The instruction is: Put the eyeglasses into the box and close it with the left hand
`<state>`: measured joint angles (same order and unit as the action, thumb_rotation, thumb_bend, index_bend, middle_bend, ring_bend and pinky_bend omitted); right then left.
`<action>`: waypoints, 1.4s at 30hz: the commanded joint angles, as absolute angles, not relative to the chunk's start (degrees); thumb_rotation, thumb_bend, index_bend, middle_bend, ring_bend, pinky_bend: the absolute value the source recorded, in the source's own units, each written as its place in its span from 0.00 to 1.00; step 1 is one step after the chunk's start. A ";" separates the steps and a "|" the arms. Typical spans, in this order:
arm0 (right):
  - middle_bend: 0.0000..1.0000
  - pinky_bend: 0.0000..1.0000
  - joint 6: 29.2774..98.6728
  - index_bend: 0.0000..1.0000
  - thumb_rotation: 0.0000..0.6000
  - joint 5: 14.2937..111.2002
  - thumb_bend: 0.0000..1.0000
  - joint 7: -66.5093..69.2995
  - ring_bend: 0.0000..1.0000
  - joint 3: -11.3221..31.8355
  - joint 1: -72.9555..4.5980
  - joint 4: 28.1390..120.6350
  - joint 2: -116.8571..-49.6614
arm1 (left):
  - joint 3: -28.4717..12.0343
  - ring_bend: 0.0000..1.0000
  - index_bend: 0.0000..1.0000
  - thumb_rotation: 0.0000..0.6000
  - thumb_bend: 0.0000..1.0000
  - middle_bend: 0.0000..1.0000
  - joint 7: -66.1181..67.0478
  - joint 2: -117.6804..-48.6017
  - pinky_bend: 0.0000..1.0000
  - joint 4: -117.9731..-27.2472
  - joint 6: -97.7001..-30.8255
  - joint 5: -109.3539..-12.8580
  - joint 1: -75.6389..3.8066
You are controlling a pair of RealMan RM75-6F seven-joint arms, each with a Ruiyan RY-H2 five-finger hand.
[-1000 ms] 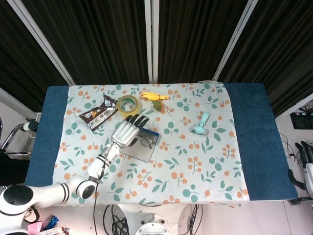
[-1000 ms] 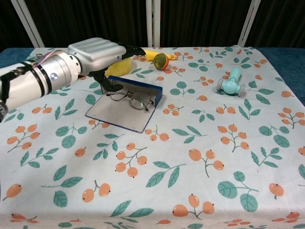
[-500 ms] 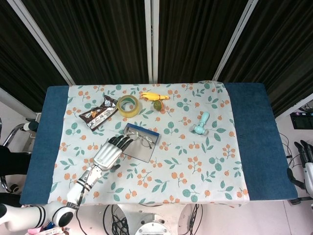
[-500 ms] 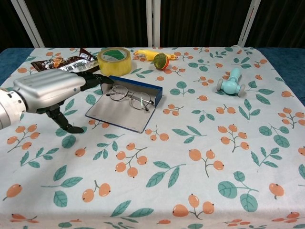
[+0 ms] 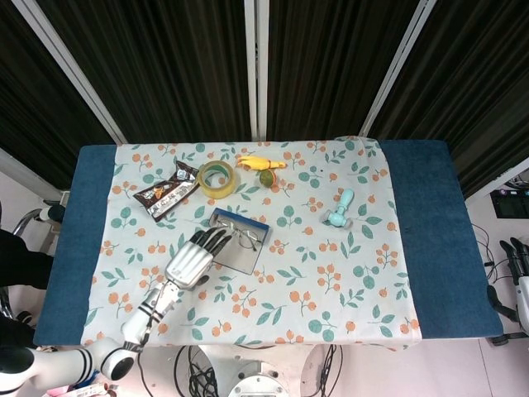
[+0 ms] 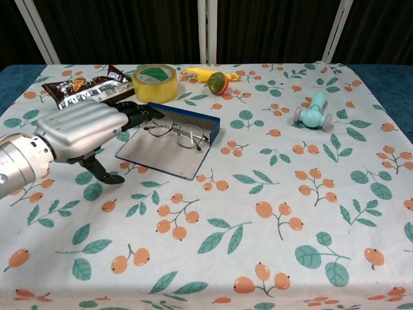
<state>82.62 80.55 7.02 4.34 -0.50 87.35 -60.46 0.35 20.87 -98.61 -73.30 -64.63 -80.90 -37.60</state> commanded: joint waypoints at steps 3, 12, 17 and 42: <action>0.00 0.00 82.56 0.00 1.00 80.45 0.33 6.73 0.00 4.43 -0.58 87.69 -60.27 | -0.35 0.07 0.04 1.00 0.13 0.05 19.65 -100.43 0.19 -70.46 -63.32 -81.41 -37.89; 0.00 0.00 81.95 0.00 1.00 80.03 0.33 6.50 0.00 4.49 -0.81 87.74 -60.22 | -1.26 0.07 0.05 1.00 0.13 0.05 18.29 -102.71 0.19 -66.81 -61.74 -82.18 -38.50; 0.00 0.00 82.15 0.00 1.00 79.97 0.33 6.55 0.00 4.54 -0.72 87.70 -60.15 | -1.62 0.07 0.05 1.00 0.13 0.05 17.82 -103.73 0.19 -65.12 -60.66 -82.32 -38.89; 0.00 0.00 81.76 0.00 1.00 79.62 0.33 7.49 0.00 4.37 -0.43 86.94 -60.11 | -3.54 0.07 0.13 1.00 0.14 0.06 9.18 -109.82 0.19 -54.04 -60.87 -84.55 -40.33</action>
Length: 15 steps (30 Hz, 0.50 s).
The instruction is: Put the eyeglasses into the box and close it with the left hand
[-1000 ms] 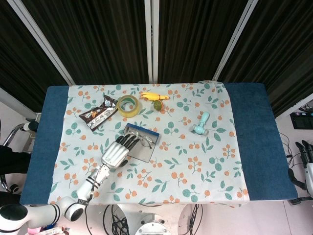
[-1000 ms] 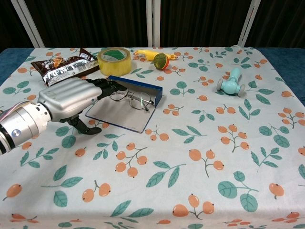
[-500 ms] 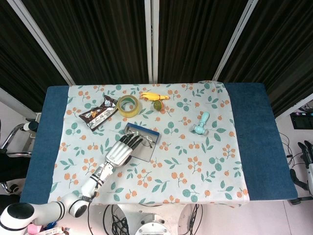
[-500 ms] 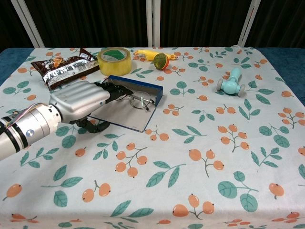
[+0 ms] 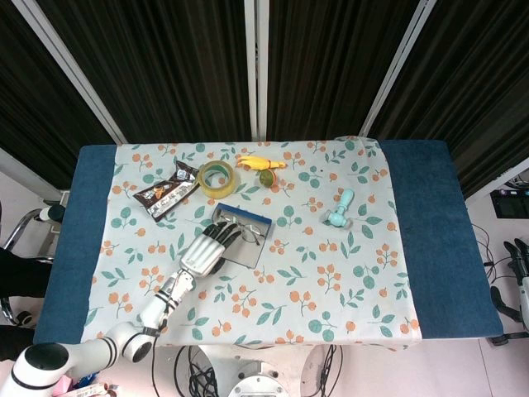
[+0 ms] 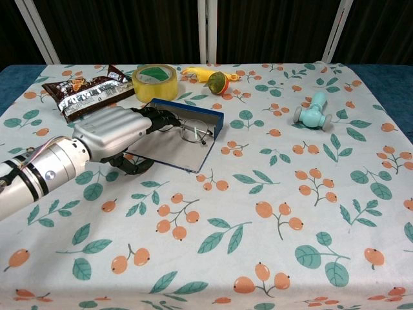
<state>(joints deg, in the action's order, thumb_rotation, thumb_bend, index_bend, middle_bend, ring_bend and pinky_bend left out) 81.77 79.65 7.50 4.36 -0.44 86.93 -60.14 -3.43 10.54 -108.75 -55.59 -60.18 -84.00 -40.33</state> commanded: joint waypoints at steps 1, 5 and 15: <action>0.00 0.00 81.76 0.00 1.00 79.56 0.33 7.45 0.00 4.40 -0.42 86.94 -60.07 | -3.71 0.07 0.14 1.00 0.16 0.06 8.50 -110.39 0.19 -53.16 -61.31 -84.72 -40.34; 0.00 0.00 81.83 0.00 1.00 79.47 0.33 7.49 0.00 4.48 -0.39 87.04 -59.92 | -4.46 0.07 0.16 1.00 0.22 0.07 6.20 -112.20 0.19 -50.56 -62.68 -85.02 -40.40; 0.00 0.00 82.05 0.00 1.00 79.23 0.33 8.14 0.00 4.67 -0.20 86.78 -59.94 | -6.10 0.07 0.25 1.00 0.33 0.10 2.49 -115.50 0.19 -45.09 -63.27 -84.94 -41.51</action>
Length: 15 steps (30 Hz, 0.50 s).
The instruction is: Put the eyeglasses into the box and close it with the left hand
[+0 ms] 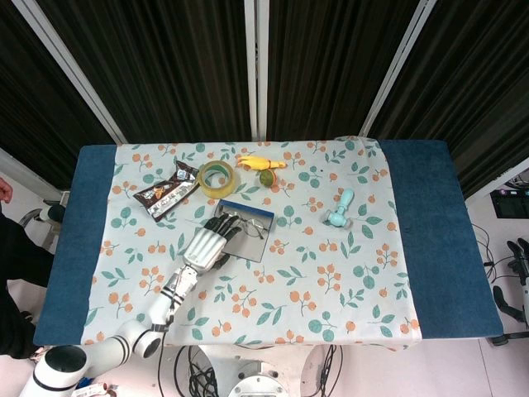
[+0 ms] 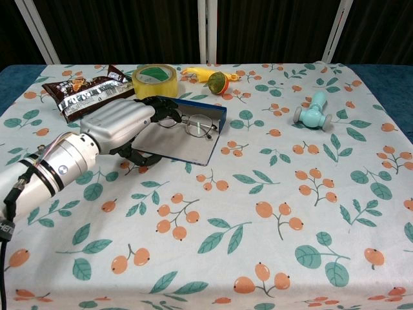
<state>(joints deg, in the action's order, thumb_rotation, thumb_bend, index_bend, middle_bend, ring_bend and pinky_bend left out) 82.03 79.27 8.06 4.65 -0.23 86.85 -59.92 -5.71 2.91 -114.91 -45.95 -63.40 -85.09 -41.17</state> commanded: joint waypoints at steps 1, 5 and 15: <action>0.00 0.00 82.06 0.00 1.00 79.21 0.33 8.25 0.00 4.67 -0.17 86.75 -59.92 | -6.26 0.07 0.27 1.00 0.34 0.10 2.35 -115.80 0.19 -44.55 -63.12 -84.80 -41.62; 0.00 0.00 82.07 0.00 1.00 79.11 0.33 8.60 0.00 4.72 -0.08 86.67 -59.77 | -6.78 0.07 0.32 1.00 0.39 0.11 1.95 -116.48 0.19 -43.23 -62.43 -84.26 -42.00; 0.00 0.00 82.30 0.00 1.00 79.23 0.33 9.58 0.00 4.98 -0.06 86.27 -59.76 | -8.35 0.07 0.37 1.00 0.45 0.12 0.33 -117.30 0.19 -42.30 -62.22 -83.35 -42.94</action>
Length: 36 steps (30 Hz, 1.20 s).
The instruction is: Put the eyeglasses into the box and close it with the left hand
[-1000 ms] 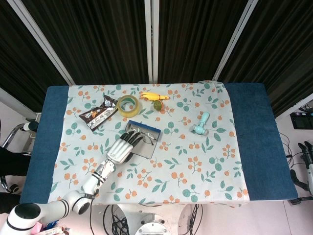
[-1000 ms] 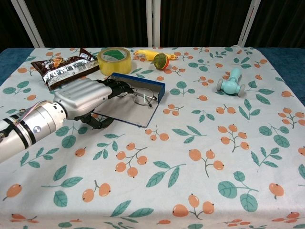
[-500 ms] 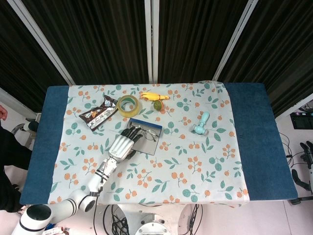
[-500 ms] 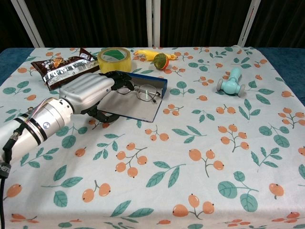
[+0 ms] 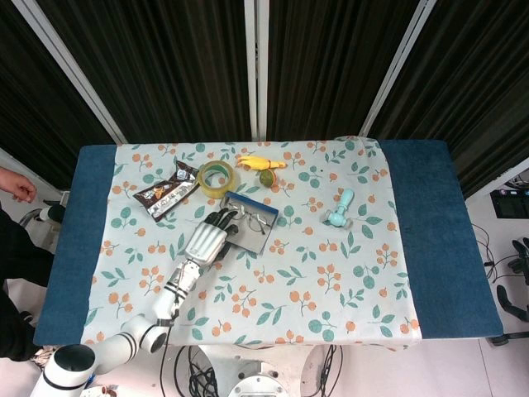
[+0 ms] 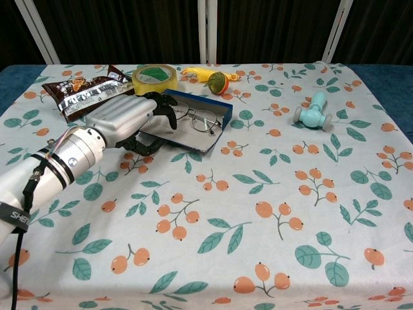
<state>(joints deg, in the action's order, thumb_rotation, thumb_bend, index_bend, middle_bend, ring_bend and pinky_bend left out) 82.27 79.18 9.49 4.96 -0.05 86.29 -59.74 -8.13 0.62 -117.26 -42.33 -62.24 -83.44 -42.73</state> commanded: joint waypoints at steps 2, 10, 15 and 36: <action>0.00 0.00 82.25 0.00 1.00 79.28 0.33 9.67 0.00 5.01 -0.12 86.27 -59.75 | -8.64 0.07 0.37 1.00 0.45 0.12 0.12 -117.36 0.19 -42.11 -62.10 -83.29 -43.34; 0.00 0.00 82.20 0.00 1.00 79.00 0.32 9.85 0.00 5.24 -0.14 86.51 -59.45 | -10.49 0.07 0.38 1.00 0.45 0.12 -1.12 -117.95 0.19 -40.96 -61.27 -83.05 -46.16; 0.00 0.00 82.30 0.00 1.00 78.70 0.33 9.96 0.00 5.38 0.00 86.68 -59.18 | -11.43 0.07 0.38 1.00 0.45 0.12 -1.99 -118.95 0.19 -39.01 -59.65 -82.75 -48.48; 0.00 0.00 82.02 0.00 1.00 78.39 0.32 11.39 0.00 5.39 0.33 85.66 -59.39 | -9.66 0.07 0.62 1.00 0.47 0.13 -5.28 -120.05 0.19 -35.07 -59.47 -83.67 -50.05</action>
